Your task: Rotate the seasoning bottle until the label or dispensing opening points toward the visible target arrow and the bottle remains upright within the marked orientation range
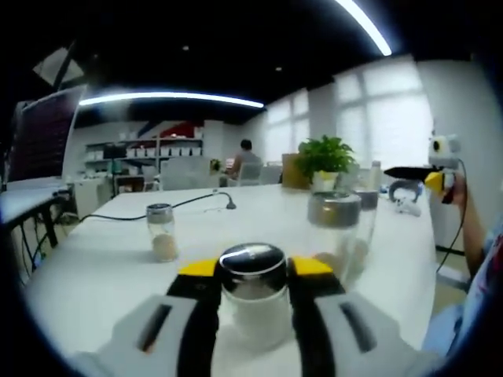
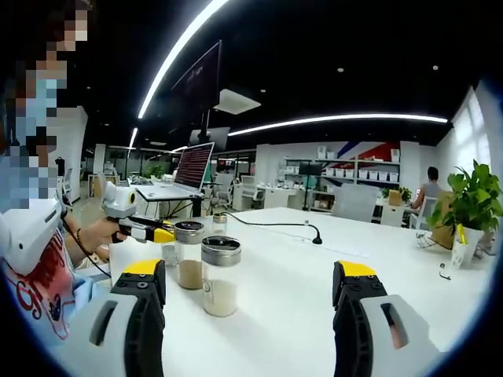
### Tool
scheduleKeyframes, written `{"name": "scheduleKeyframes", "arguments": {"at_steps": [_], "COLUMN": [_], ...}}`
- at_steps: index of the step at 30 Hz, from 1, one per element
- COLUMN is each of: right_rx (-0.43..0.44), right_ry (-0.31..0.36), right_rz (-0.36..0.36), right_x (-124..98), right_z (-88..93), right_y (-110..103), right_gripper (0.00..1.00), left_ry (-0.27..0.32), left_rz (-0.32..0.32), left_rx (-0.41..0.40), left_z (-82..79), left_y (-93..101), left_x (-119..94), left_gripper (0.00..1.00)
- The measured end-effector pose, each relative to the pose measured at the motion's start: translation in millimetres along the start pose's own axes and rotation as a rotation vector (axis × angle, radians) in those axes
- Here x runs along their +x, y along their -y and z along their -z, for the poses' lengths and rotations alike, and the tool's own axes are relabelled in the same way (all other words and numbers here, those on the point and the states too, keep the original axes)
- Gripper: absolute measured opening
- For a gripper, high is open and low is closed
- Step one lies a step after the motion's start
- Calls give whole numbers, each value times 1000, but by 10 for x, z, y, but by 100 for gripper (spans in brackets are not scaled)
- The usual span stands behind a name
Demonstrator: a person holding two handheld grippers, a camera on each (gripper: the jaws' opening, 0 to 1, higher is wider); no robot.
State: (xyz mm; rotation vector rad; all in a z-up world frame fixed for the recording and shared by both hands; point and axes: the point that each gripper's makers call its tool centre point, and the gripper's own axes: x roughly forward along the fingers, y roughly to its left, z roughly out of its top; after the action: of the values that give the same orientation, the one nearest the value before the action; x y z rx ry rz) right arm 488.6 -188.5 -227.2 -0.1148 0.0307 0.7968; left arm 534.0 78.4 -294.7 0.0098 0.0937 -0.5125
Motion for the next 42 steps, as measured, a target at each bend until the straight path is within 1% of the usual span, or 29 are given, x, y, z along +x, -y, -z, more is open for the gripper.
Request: {"name": "scheduleKeyframes", "arguments": {"at_steps": [4,6,8,11,13,16,22,27,31,32,37,41,42], "right_rx": [6,7,7,6,3,-1,-1,-5,-6,-8,-13,8,20], "right_ry": [-1,-9,-15,-14,-13,-15,-20,-36,-21,-21,-17,-12,-2], "right_rz": [5,-1,-6,-10,-9,-5,-12,-11,-5,-4,-5,-4,-4], "right_x": [4,20,27,28,23,23,88,71,39,35,25,39,43], "right_z": [7,31,44,40,33,32,36,74,34,32,24,27,14], "right_y": [8,-5,-18,-35,-37,-34,-43,-56,-57,-59,-69,-59,-58], "right_gripper": [90,90,90,90,90,90,90,90,90,90,90,90,90], "left_ry": [19,46,73,65,69,85,86,104,96,99,102,102,102], "left_rz": [10,14,20,21,14,34,41,40,50,51,65,88,89], "left_rx": [-13,-11,32,28,4,-79,-78,-80,-87,-77,-79,-71,-67], "left_z": [1,-3,-6,20,24,47,58,55,57,57,58,58,59], "left_y": [-4,-13,9,45,34,25,23,26,30,37,38,54,57], "left_x": [9,29,45,55,56,58,55,43,44,45,44,43,44], "left_gripper": [35,35,35,35,35,35,35,35,35,35,35,35,35]}}
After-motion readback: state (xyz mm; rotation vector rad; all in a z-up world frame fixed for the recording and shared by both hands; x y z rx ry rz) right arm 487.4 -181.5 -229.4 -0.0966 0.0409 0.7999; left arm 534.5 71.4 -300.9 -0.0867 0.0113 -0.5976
